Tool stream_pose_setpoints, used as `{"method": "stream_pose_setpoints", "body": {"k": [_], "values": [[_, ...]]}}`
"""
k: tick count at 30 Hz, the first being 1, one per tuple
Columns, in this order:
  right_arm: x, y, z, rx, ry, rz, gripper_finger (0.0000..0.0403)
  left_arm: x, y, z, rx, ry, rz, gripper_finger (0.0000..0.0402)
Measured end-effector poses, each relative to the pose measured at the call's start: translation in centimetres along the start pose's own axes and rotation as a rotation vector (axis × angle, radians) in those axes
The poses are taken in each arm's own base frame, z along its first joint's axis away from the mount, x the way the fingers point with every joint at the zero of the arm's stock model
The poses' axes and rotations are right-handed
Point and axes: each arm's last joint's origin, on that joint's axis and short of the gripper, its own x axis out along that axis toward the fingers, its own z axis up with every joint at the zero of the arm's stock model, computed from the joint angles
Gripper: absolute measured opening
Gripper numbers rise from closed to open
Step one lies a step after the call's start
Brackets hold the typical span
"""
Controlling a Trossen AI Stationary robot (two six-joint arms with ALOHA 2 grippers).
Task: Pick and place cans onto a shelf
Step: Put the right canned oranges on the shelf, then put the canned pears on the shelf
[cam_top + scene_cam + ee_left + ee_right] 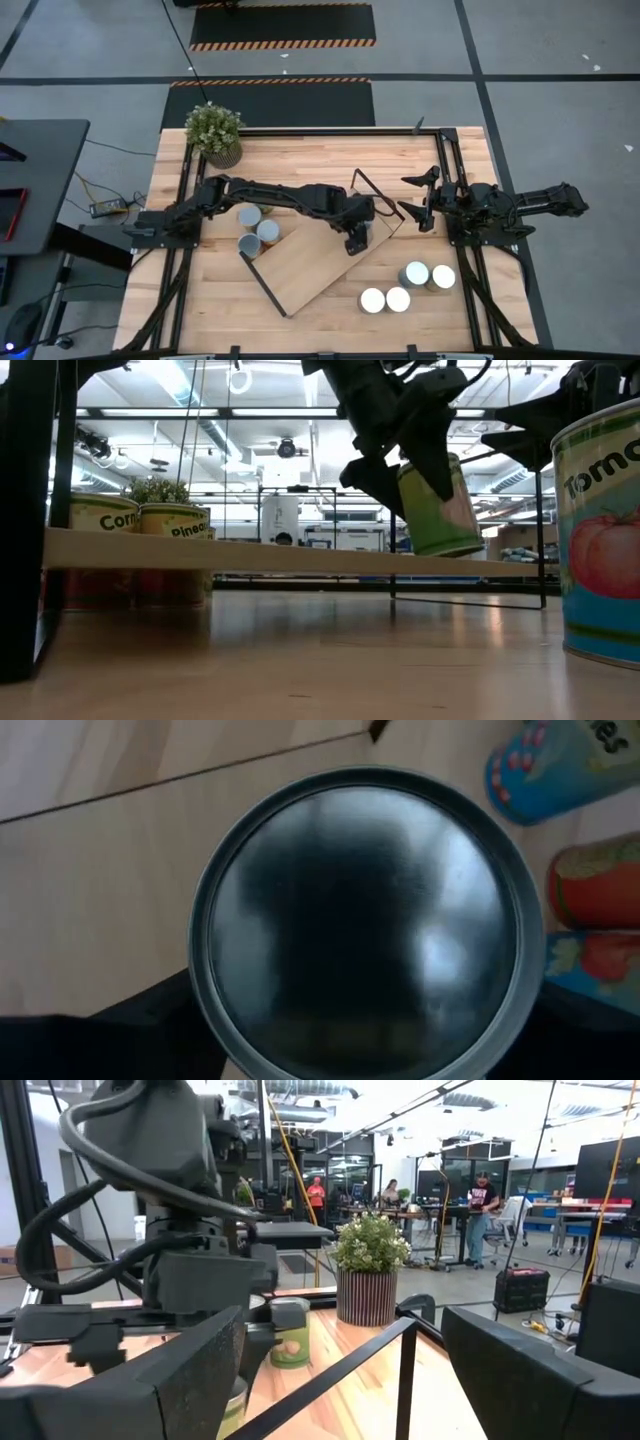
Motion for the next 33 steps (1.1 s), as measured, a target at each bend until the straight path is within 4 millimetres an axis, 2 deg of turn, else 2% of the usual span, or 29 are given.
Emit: {"method": "stream_pose_setpoints", "body": {"k": [7,11,18,25,33], "values": [[0.0,0.0,0.0,0.001,-0.003,0.0,0.0347,0.0,0.4,0.2,-0.023,-0.006,-0.001,0.038],[0.0,0.0,0.0,0.001,-0.003,0.0,0.0347,-0.2,0.3,0.4,-0.011,-0.024,0.02,0.0384],[0.0,0.0,0.1,0.003,-0.009,0.0,0.0347,-0.8,-1.0,0.4,0.117,-0.086,0.117,0.0384],[0.0,0.0,0.1,0.003,-0.01,0.0,0.0347,-2.7,-2.9,1.1,0.228,-0.189,0.238,0.0384],[0.0,0.0,0.1,0.003,-0.01,0.0,0.0347,-5.7,-3.9,0.8,0.277,-0.162,0.328,0.0384]]}}
